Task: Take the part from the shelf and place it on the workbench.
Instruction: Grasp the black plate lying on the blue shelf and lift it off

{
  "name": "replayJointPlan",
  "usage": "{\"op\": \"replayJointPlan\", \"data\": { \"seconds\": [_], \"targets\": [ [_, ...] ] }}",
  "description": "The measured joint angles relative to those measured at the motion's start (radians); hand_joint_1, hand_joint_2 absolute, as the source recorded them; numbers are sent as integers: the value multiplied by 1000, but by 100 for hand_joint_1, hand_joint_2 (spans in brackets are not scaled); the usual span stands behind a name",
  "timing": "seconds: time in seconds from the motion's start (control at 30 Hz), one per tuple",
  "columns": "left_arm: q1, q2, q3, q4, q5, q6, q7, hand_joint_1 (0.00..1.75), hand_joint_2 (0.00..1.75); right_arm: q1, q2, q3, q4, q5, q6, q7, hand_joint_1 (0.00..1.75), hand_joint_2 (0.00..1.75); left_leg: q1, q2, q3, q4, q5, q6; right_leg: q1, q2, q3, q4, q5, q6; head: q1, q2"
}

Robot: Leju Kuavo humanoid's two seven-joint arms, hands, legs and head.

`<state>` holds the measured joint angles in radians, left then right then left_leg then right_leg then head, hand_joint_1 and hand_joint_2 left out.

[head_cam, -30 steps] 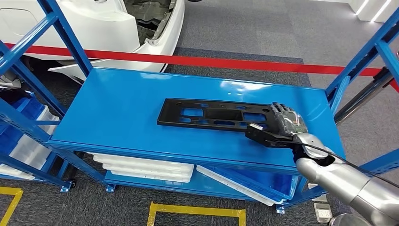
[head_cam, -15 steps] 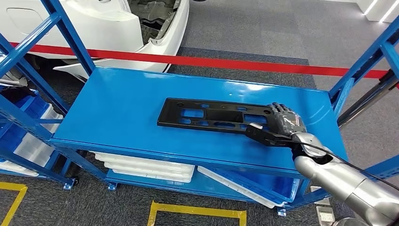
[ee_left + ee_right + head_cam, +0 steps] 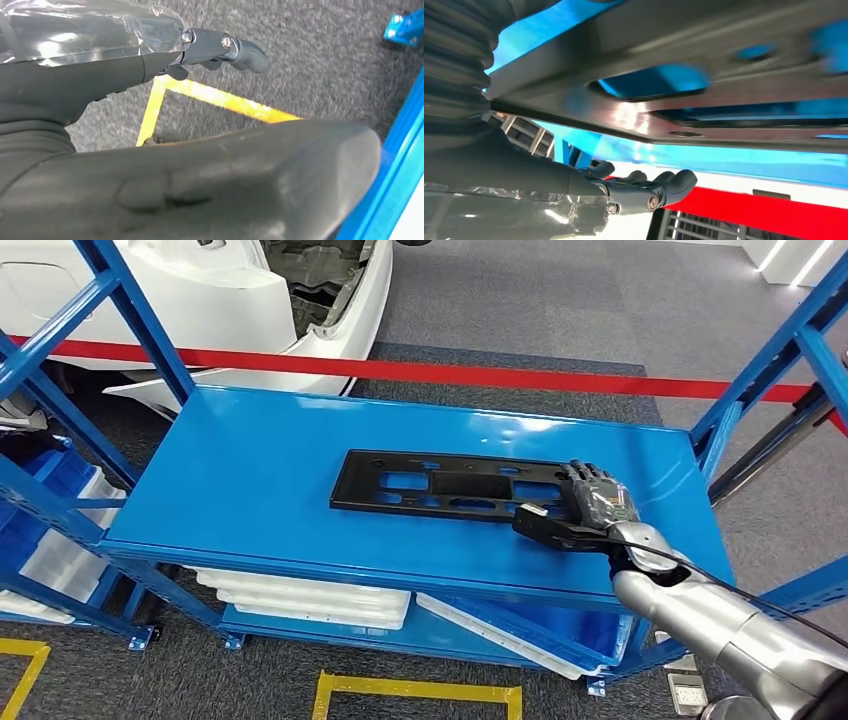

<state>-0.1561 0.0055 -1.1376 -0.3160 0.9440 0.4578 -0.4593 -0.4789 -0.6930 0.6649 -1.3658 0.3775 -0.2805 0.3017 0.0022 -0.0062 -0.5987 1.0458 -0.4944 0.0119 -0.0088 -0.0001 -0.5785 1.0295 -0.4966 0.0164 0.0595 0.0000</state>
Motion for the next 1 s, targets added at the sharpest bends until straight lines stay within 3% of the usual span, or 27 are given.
{"op": "replayJointPlan", "data": {
  "seconds": [0.07,0.1,0.17,0.23,0.27,0.3,0.33,0.4,0.43,0.5,0.57,0.63,0.7,0.73,0.77,0.8,0.9,0.93,1.0],
  "targets": [
    [-2,1,0,0,-1,0,0,0,0,0,1,1,5,11,-5,0,0,175,4,1,2,-5,4,10,-2,0,-5,18,-16,9,3,0],
    [-4,1,0,0,-1,0,0,0,0,-1,1,1,8,15,-7,0,0,175,7,2,2,-8,6,14,-3,-1,-18,52,-39,14,8,0],
    [-5,1,0,0,-2,0,0,0,0,-1,1,4,15,18,-9,0,0,175,8,3,2,-9,7,17,-6,-1,-71,172,-101,24,17,0],
    [-4,2,0,0,-2,0,0,0,0,2,3,9,23,21,-10,0,0,175,8,3,1,-9,7,18,-9,-1,-118,270,-131,29,20,0],
    [-4,2,0,0,-2,0,0,0,0,4,4,11,26,24,-11,1,0,175,8,3,2,-9,7,18,-9,-1,-119,269,-117,29,21,0],
    [-5,2,0,0,-2,0,0,0,0,4,5,12,28,28,-13,1,0,175,8,3,4,-9,6,18,-10,-1,-100,228,-86,27,22,0],
    [-5,2,0,0,-3,0,0,0,0,3,5,13,29,34,-16,2,0,175,8,2,5,-9,6,17,-10,-1,-67,155,-47,24,23,0],
    [-7,2,0,0,-5,-1,1,0,0,1,5,13,32,50,-26,4,0,175,6,2,6,-10,6,12,-5,0,-11,29,1,17,24,0],
    [-7,2,0,0,-7,-2,2,0,0,1,6,13,33,61,-33,6,0,175,5,2,5,-10,7,8,-1,0,1,-2,7,13,24,0],
    [-6,2,-1,0,-10,-3,6,0,0,1,6,13,35,84,-47,11,0,175,6,1,4,-14,10,-2,4,2,1,-11,7,5,23,0],
    [-7,2,-1,0,-12,-3,8,0,0,1,7,13,36,104,-56,18,0,175,6,2,5,-3,-3,-14,0,1,6,-21,13,-6,18,0],
    [-8,2,-1,0,-12,-3,8,0,0,2,8,13,36,116,-60,22,0,175,5,2,-24,74,-53,-21,-5,-2,10,-30,19,-18,10,0],
    [-6,2,-1,0,-12,-3,9,0,0,2,10,14,37,119,-61,24,0,175,4,2,-81,205,-115,-25,-4,-3,8,-28,19,-22,3,0],
    [-5,2,-1,0,-12,-3,9,0,0,2,11,14,38,119,-62,24,0,175,5,2,-102,252,-129,-26,-3,-3,7,-26,18,-23,2,0],
    [-4,2,-1,0,-12,-3,9,0,0,2,12,14,38,120,-62,25,0,175,5,2,-108,266,-125,-26,-3,-2,7,-23,17,-24,1,0],
    [-4,2,-1,0,-12,-3,9,0,0,2,13,14,39,121,-63,26,0,175,6,2,-94,239,-101,-26,-3,-1,7,-20,15,-23,0,0],
    [-7,3,-2,0,-12,-3,8,0,0,3,17,14,43,126,-66,31,0,175,8,1,-8,49,-16,-18,-1,2,2,-5,7,-14,-4,0],
    [-7,3,-2,0,-12,-3,8,0,0,3,17,14,44,130,-69,33,0,175,7,0,5,14,-6,-14,0,3,-2,0,5,-10,-3,0],
    [-7,3,-2,0,-13,-3,8,0,0,5,19,14,47,140,-80,37,0,175,3,0,3,3,-5,-6,1,4,-7,4,5,-1,-2,0]
  ]
}}
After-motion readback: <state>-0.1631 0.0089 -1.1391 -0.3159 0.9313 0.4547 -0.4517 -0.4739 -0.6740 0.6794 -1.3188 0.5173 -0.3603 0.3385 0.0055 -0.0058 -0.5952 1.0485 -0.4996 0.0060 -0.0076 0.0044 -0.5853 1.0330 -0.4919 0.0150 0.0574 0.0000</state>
